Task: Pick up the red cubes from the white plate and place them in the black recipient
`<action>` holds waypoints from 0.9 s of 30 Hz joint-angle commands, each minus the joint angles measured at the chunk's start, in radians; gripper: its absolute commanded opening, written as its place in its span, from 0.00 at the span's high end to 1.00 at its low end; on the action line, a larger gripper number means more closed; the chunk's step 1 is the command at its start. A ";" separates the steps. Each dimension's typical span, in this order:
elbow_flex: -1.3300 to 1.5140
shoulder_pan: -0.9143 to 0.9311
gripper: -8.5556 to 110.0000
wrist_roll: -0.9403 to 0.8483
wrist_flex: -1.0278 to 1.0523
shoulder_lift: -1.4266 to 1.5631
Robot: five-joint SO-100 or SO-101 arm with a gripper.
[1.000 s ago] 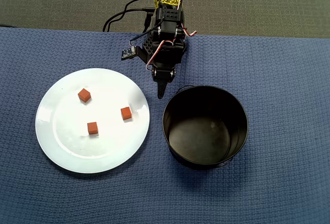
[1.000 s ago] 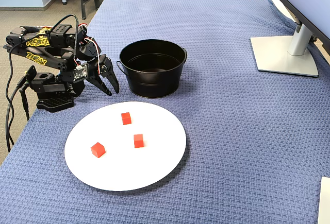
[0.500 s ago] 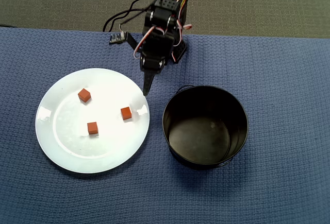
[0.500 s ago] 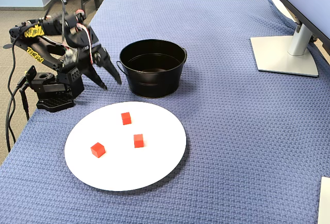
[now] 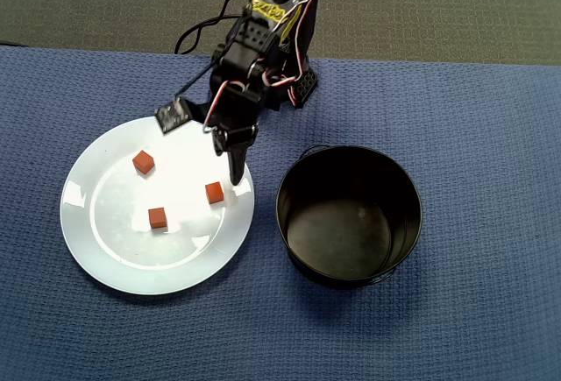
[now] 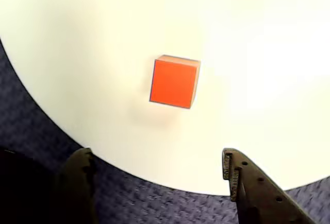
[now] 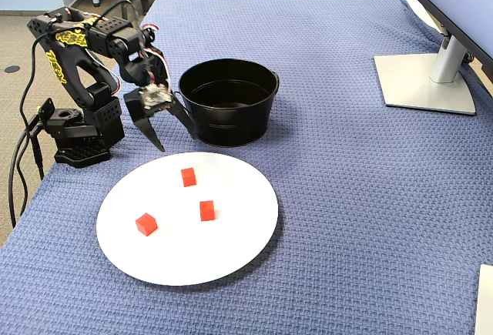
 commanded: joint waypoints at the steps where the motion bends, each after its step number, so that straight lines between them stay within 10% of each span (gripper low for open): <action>1: -0.080 0.034 0.70 -0.089 -0.052 -0.058; 27: -0.037 0.048 0.80 0.041 -0.333 -0.362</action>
